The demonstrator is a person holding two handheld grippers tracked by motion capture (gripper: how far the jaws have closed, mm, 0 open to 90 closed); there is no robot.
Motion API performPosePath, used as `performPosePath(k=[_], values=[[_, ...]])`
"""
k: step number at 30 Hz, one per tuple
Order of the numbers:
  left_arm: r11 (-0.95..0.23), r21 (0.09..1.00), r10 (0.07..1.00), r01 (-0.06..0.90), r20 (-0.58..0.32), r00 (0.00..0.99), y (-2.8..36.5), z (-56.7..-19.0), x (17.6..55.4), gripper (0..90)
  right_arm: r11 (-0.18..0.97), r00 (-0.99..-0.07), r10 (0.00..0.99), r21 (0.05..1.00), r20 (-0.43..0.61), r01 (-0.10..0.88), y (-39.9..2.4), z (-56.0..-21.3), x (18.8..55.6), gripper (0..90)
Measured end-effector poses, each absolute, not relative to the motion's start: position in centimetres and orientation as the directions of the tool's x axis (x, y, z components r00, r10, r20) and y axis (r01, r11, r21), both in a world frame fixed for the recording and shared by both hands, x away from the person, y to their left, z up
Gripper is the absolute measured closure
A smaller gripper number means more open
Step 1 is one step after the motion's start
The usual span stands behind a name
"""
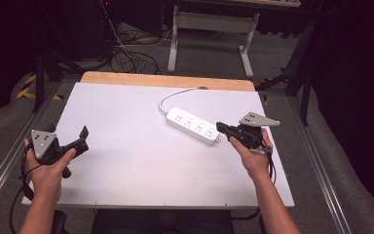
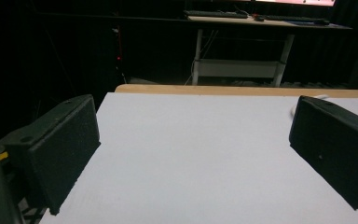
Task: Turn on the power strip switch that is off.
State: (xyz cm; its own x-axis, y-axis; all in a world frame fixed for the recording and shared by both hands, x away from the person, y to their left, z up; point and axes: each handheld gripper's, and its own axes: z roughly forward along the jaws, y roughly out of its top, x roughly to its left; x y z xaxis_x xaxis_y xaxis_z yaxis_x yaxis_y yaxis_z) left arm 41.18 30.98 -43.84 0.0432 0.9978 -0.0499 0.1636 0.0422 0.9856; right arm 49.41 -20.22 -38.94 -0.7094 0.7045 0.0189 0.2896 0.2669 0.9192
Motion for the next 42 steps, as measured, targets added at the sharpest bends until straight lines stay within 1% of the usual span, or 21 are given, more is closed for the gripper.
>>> performPosePath(k=[12,42], values=[[0.041,0.985,0.998,0.166,-0.050,0.046,30.9,-43.9,41.3,2.3,0.311,-0.709,0.705,0.889,0.022,0.337,-18.1,-39.0,51.9,90.0],[0.026,0.985,0.998,0.168,-0.035,0.052,30.9,-43.9,41.2,3.0,0.382,-0.685,0.728,0.817,0.022,0.431,-16.6,-40.9,56.2,90.0]])
